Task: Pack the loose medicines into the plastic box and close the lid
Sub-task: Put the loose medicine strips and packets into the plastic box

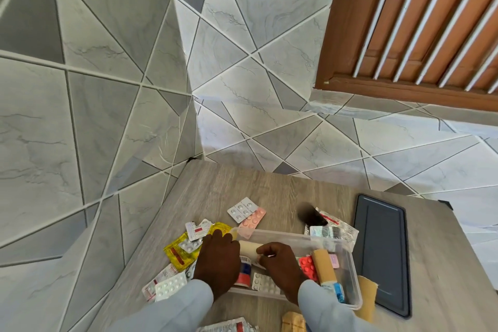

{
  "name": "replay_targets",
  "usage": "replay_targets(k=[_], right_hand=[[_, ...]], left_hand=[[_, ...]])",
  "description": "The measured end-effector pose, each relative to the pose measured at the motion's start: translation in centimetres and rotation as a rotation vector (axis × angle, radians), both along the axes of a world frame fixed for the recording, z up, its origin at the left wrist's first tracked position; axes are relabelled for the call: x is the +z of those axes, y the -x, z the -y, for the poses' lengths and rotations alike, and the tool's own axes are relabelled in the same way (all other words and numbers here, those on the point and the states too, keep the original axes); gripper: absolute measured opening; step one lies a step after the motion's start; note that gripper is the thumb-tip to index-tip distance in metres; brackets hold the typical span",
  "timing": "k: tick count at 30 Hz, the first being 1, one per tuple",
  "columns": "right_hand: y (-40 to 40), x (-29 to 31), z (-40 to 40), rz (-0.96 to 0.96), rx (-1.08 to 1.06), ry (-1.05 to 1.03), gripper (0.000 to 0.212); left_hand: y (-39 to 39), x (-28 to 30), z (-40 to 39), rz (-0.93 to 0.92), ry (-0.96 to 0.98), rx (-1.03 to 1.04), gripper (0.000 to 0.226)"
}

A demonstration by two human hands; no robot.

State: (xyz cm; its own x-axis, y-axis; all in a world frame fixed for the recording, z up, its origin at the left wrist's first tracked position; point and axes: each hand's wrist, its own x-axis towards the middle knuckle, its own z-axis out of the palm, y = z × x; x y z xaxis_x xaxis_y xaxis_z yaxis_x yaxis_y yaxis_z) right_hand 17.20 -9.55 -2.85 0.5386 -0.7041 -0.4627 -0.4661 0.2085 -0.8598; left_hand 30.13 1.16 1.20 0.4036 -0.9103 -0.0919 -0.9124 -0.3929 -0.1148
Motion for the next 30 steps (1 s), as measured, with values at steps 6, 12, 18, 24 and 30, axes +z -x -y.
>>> replay_targets(k=[6,12,18,24,30], right_hand=[[-0.8,0.4,-0.3,-0.06,0.041,-0.012,0.022],[0.4,2.1,-0.5,-0.025,-0.064,-0.06,0.031],[4.9,3.0,-1.1,0.048,-0.322,0.038,0.024],[11.5,3.8,-4.3,-0.027,-0.616,0.193,0.013],[17.6,2.9,-6.5,-0.188,-0.714,0.185,0.01]], left_hand=[[-0.5,-0.3,-1.0,-0.007,0.096,-0.047,0.016],[-1.2,0.0,-1.5,-0.022,0.141,-0.107,0.016],[-1.4,-0.3,-1.0,-0.052,0.119,-0.205,0.019],[2.1,-0.5,-0.7,-0.212,0.349,-0.432,0.004],[6.9,-1.8,-0.4,-0.381,0.489,-0.56,0.02]])
